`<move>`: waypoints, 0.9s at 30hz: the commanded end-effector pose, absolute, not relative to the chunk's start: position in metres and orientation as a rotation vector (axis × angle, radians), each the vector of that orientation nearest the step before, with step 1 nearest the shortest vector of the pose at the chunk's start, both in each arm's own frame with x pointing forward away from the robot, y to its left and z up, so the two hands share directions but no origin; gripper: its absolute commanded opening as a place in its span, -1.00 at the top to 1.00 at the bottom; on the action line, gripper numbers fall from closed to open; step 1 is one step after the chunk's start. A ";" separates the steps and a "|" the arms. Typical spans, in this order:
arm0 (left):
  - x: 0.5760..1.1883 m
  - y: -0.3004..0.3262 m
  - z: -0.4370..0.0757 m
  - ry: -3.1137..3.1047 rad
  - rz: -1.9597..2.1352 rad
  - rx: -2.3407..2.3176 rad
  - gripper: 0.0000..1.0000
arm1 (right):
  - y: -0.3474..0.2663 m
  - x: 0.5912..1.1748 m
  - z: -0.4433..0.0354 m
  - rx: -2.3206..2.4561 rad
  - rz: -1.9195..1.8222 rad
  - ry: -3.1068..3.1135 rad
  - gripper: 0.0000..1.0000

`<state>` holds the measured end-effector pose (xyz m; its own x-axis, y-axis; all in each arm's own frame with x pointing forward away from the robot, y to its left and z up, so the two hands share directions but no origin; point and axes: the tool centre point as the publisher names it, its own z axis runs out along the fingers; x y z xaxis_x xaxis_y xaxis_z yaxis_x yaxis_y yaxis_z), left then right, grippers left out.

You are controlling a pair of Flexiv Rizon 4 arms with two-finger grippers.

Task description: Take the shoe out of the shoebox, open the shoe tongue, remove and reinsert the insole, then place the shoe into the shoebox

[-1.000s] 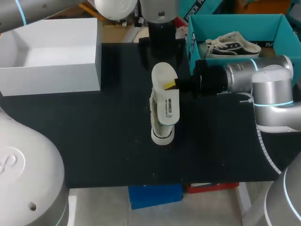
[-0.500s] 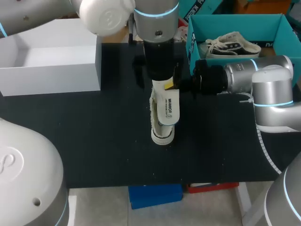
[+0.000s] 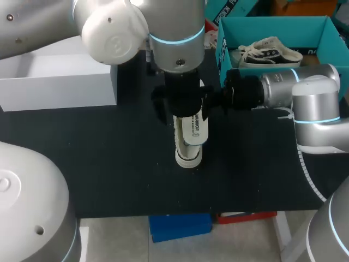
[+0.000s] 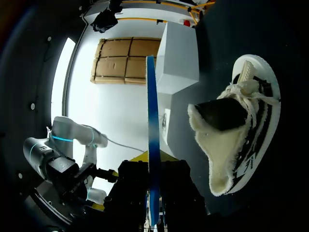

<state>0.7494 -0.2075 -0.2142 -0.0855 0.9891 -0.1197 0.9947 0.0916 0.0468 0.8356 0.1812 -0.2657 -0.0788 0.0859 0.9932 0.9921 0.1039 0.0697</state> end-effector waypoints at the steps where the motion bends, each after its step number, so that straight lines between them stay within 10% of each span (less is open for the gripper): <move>1: 0.752 -0.174 -0.213 2.073 -0.472 1.922 -1.00 | 0.182 0.835 -0.266 -1.165 -1.143 -1.377 1.00; 27: 0.757 -0.152 -0.217 1.924 -0.729 1.849 -1.00 | 0.182 0.835 -0.266 -1.165 -1.143 -1.377 1.00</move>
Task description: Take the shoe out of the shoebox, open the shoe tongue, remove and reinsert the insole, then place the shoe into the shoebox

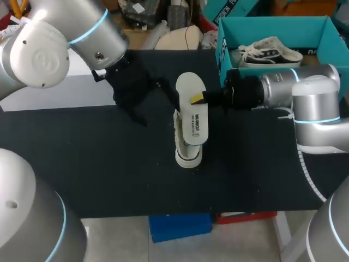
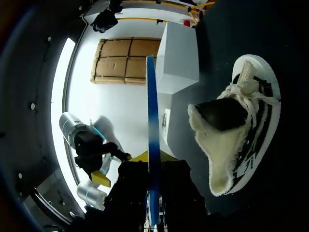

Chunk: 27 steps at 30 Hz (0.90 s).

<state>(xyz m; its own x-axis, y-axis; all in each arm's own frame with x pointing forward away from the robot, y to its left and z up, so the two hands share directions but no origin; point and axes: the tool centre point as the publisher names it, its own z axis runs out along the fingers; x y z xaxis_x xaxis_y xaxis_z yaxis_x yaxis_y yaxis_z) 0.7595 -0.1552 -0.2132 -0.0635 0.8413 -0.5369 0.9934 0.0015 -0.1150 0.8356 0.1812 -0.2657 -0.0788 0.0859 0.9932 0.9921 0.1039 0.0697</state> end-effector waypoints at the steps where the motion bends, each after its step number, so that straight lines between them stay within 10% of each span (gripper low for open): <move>1: 0.755 -0.151 -0.214 1.862 -0.838 1.801 -1.00 | 0.182 0.835 -0.266 -1.165 -1.143 -1.377 1.00; 27: 0.753 -0.129 -0.225 1.575 -0.884 1.386 -1.00 | 0.182 0.835 -0.266 -1.165 -1.143 -1.377 1.00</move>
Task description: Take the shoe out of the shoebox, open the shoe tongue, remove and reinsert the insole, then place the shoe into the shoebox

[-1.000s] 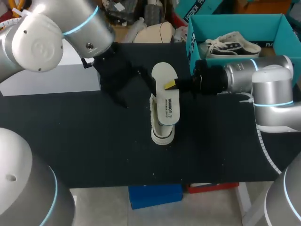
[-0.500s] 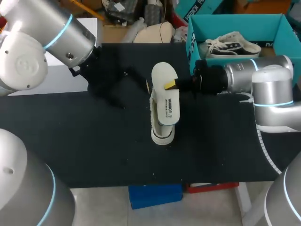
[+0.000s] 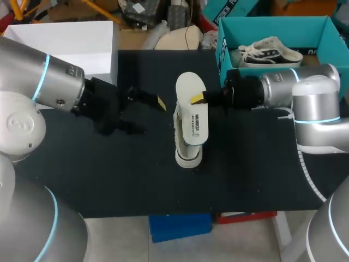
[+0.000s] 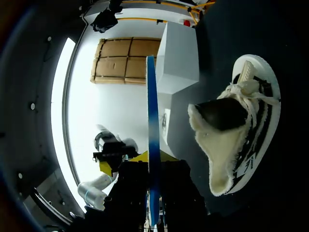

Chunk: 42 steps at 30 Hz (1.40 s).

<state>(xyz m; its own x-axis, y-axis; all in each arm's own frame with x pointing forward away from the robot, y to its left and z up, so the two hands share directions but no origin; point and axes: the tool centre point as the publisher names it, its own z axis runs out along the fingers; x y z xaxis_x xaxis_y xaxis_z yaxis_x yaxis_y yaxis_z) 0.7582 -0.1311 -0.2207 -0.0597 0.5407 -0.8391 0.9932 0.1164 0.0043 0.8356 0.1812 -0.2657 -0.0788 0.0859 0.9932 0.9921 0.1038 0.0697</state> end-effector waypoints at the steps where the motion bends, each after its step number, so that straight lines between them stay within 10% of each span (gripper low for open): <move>1: 0.753 -0.129 -0.225 1.575 -0.884 1.386 -1.00 | 0.182 0.835 -0.266 -1.165 -1.143 -1.377 1.00; 31: 0.781 -0.170 -0.258 1.268 -1.046 1.055 -1.00 | 0.182 0.835 -0.266 -1.165 -1.143 -1.377 1.00; 38: 0.795 -0.197 -0.262 1.244 -1.026 1.103 0.05 | 0.182 0.835 -0.266 -1.165 -1.143 -1.377 1.00; 42: 0.801 -0.209 -0.262 1.237 -1.010 1.123 0.19 | 0.182 0.835 -0.266 -1.165 -1.143 -1.377 1.00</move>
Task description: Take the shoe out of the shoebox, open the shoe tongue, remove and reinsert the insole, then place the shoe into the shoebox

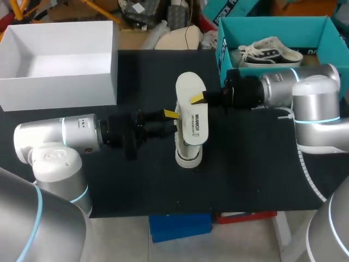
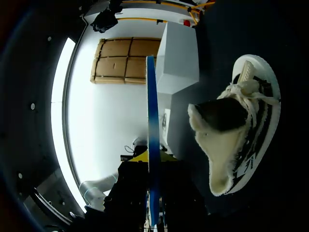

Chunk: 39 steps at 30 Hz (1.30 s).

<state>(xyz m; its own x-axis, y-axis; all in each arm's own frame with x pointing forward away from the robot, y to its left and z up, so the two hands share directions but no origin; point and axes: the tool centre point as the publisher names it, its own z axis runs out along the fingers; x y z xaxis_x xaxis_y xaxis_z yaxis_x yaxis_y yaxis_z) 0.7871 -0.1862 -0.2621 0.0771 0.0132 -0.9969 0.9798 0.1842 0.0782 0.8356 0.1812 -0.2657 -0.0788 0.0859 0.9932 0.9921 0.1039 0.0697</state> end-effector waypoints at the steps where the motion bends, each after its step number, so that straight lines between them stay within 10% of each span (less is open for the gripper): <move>1: 0.802 -0.211 -0.262 1.236 -1.008 1.126 0.20 | 0.182 0.835 -0.266 -1.165 -1.143 -1.377 1.00; 22: 0.827 -0.243 -0.263 1.221 -0.945 1.139 0.41 | 0.182 0.835 -0.266 -1.165 -1.143 -1.377 1.00; 29: 0.831 -0.244 -0.265 1.228 -0.935 1.133 1.00 | 0.182 0.835 -0.266 -1.165 -1.143 -1.377 1.00; 36: 0.832 -0.243 -0.266 1.226 -0.926 1.132 1.00 | 0.182 0.835 -0.266 -1.165 -1.143 -1.377 1.00; 38: 0.830 -0.241 -0.265 1.240 -0.916 1.135 1.00 | 0.175 0.834 -0.264 -1.147 -1.204 -1.345 -1.00; 39: 0.829 -0.240 -0.264 1.249 -0.907 1.140 1.00 | 0.172 0.834 -0.263 -1.160 -1.219 -1.349 -1.00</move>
